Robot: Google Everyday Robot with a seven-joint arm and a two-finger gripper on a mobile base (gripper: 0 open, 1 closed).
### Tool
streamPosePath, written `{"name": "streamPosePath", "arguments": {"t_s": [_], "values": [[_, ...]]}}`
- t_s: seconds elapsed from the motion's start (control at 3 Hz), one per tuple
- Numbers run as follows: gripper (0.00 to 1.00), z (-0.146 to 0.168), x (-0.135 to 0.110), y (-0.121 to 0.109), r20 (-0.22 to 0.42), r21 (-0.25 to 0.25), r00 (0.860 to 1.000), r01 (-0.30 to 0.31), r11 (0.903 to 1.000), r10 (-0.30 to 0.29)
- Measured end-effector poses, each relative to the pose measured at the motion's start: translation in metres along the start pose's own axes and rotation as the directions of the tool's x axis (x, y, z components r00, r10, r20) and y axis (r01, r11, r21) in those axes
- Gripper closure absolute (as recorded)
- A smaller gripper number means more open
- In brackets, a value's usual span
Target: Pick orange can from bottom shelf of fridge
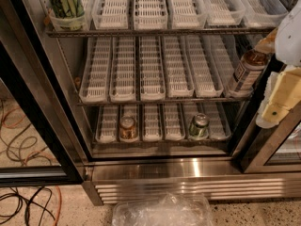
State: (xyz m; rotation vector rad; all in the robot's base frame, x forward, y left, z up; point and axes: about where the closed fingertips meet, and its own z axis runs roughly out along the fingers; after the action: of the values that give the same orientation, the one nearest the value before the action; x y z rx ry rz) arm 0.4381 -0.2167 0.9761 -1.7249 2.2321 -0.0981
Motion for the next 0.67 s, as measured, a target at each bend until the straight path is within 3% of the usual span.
{"name": "streamPosePath", "arguments": {"t_s": [0.67], "values": [[0.0,0.009,-0.0047,-0.0004,0.028,0.029,1.0,0.007,0.9995,-0.008]]}}
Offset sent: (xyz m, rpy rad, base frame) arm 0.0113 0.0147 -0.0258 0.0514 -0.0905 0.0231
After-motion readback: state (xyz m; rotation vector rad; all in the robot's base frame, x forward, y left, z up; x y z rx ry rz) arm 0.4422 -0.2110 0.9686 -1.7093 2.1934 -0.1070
